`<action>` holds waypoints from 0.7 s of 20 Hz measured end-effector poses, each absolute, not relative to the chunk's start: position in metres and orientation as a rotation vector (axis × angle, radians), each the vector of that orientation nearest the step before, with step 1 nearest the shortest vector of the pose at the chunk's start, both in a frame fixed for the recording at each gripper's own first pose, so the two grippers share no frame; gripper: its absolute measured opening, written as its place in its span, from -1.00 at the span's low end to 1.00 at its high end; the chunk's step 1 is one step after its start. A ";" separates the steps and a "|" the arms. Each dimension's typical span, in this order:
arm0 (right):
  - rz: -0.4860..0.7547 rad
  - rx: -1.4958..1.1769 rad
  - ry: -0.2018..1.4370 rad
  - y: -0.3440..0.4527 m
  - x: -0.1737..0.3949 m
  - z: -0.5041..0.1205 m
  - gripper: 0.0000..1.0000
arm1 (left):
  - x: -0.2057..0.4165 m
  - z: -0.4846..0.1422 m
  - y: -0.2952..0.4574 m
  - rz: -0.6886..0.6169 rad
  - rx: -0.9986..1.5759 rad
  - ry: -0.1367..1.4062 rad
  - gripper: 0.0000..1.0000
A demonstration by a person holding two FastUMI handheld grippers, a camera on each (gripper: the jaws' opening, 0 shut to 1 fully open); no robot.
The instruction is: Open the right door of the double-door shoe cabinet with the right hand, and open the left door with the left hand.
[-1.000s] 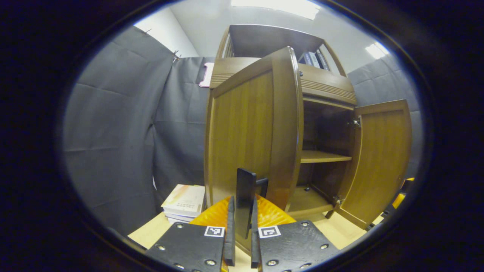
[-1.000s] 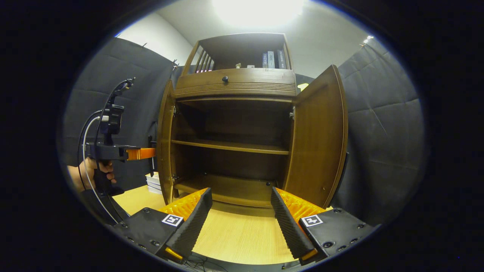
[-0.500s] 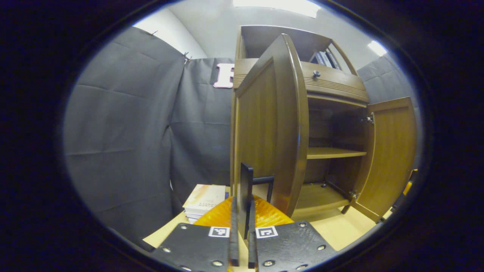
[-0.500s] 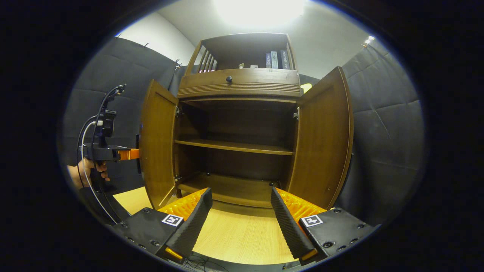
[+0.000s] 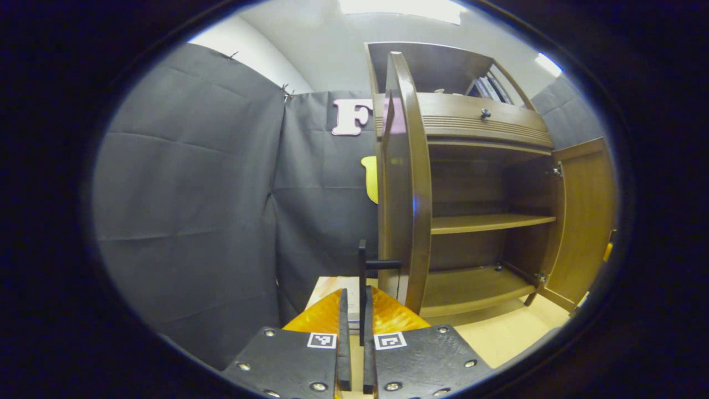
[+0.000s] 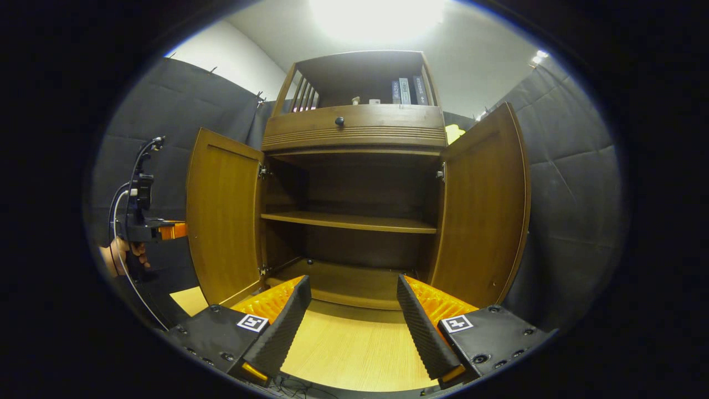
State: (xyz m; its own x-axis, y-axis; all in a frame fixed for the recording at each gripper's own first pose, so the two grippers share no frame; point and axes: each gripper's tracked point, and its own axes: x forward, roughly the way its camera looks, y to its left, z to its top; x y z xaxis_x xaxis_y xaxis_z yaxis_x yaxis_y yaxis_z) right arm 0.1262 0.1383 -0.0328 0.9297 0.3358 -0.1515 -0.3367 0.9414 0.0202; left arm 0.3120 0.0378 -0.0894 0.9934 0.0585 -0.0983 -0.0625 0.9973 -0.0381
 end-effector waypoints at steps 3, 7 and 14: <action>0.336 0.008 0.144 0.136 0.122 -0.028 0.94 | 0.304 -0.087 0.056 0.106 -0.047 0.087 -0.80; 0.323 0.000 0.124 0.133 0.114 -0.018 0.94 | 0.290 -0.080 0.060 0.108 -0.057 0.077 -0.78; 0.296 0.000 0.096 0.125 0.092 -0.005 0.95 | 0.267 -0.063 0.055 0.053 -0.043 0.037 -0.77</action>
